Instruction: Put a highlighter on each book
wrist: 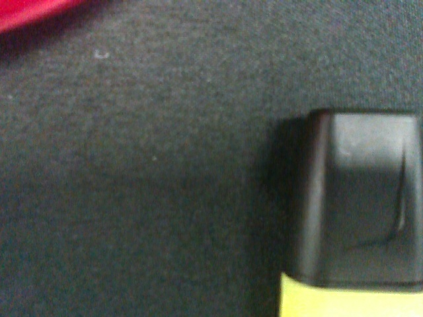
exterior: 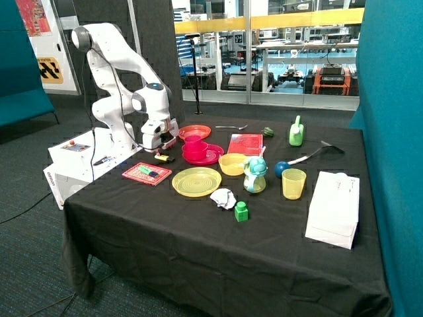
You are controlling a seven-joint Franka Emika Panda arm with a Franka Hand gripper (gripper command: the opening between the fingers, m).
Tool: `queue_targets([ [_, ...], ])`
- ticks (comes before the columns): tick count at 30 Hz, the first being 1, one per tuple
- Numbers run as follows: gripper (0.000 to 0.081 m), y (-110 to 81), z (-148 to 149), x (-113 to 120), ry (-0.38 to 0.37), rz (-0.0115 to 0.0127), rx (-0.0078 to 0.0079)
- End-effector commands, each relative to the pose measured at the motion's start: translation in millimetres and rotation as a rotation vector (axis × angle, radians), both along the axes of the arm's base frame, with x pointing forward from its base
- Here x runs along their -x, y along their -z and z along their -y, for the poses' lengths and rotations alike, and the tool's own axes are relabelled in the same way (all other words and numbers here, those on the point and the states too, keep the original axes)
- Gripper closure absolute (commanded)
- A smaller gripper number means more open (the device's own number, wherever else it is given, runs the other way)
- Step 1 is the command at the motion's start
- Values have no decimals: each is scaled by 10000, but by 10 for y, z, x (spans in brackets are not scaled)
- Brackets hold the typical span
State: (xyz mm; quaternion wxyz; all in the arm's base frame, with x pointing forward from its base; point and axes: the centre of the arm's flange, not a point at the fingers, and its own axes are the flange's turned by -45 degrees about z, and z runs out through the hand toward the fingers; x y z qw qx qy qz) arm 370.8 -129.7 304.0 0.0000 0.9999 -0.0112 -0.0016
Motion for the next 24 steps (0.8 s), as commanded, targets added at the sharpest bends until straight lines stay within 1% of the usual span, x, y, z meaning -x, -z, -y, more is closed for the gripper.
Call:
queue_targets([
  [1,237,100,62,-18,49,31,-1],
  [7,246,117,103,-54,140,31,0],
  [14,285,165,102,-23,46,31,-1],
  [24,319,211,97,-3,-5,31,-1],
])
